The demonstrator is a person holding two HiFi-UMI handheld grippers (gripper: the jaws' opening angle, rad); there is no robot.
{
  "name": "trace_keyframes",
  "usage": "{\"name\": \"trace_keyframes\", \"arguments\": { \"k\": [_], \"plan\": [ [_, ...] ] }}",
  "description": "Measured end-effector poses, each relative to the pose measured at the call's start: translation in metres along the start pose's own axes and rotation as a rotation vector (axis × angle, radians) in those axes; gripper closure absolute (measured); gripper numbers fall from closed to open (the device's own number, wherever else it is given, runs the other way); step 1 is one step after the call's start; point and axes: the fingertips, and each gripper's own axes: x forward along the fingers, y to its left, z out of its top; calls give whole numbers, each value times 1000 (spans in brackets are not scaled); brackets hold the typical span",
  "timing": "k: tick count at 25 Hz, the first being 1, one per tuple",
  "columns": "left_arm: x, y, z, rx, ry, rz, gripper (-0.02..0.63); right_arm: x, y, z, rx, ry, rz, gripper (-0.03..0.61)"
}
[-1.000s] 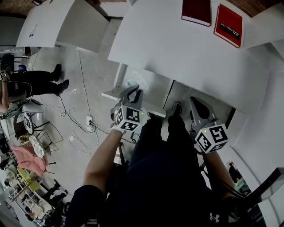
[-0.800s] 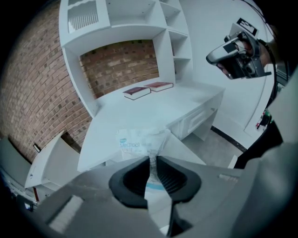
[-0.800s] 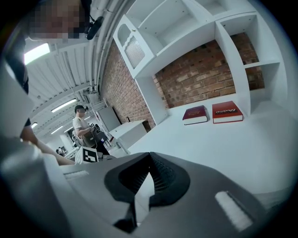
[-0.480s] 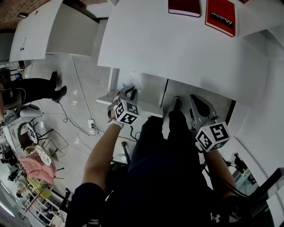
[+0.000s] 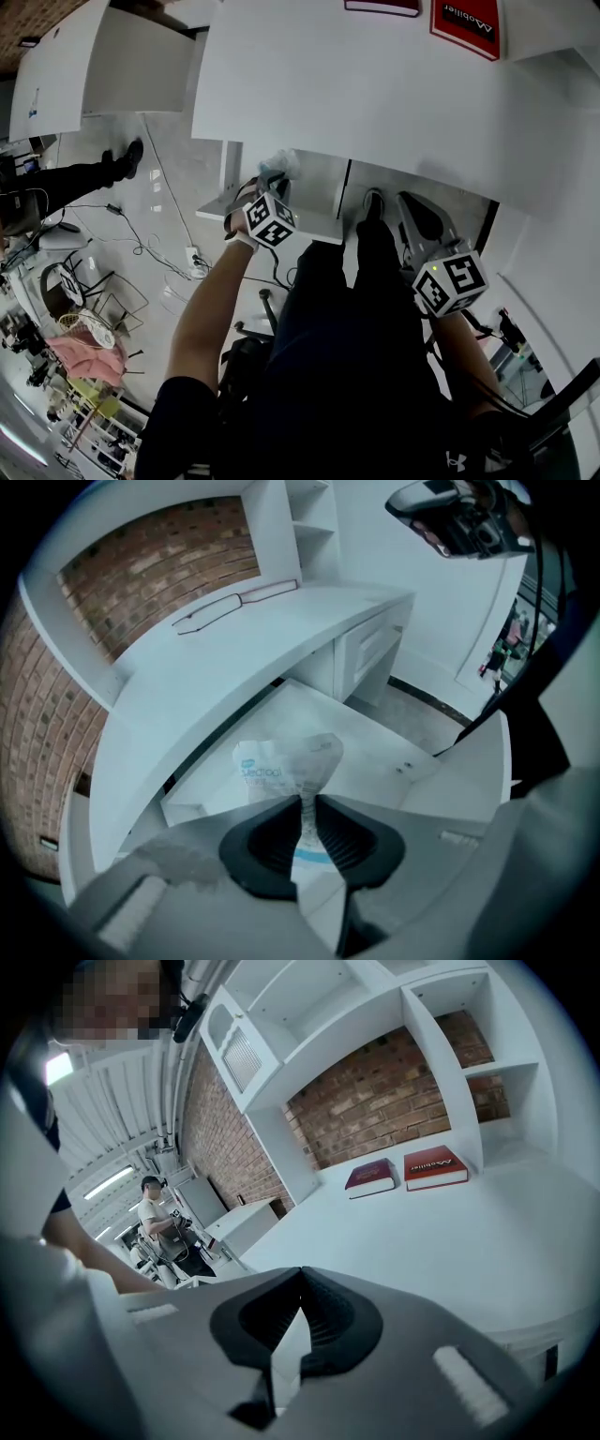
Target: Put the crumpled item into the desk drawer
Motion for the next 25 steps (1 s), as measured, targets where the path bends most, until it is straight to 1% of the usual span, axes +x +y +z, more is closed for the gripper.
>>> {"name": "trace_keyframes", "arguments": {
  "k": [3,7,11,14,19,22,25],
  "plan": [
    [12,-3,-3,58,30,-24,557,-1,-4,0,11,6,-16,575],
    [34,-14,-16,141,91,-70,557,-4,-11,-4,25,16,-37,575],
    [53,-16,-29,237,151,-77,557,-6,-15,-6,31,23,-53,575],
    [64,-20,-36,290,187,-96,557,-9,-19,-9,37,31,-66,575],
    [81,-24,-40,400,212,-103,555,-14,-25,-13,44,47,-87,575],
    [88,-25,-43,445,212,-95,555,-14,-27,-16,48,56,-95,575],
    [90,-26,-44,471,204,-81,554,-15,-26,-21,50,60,-94,575]
  ]
}}
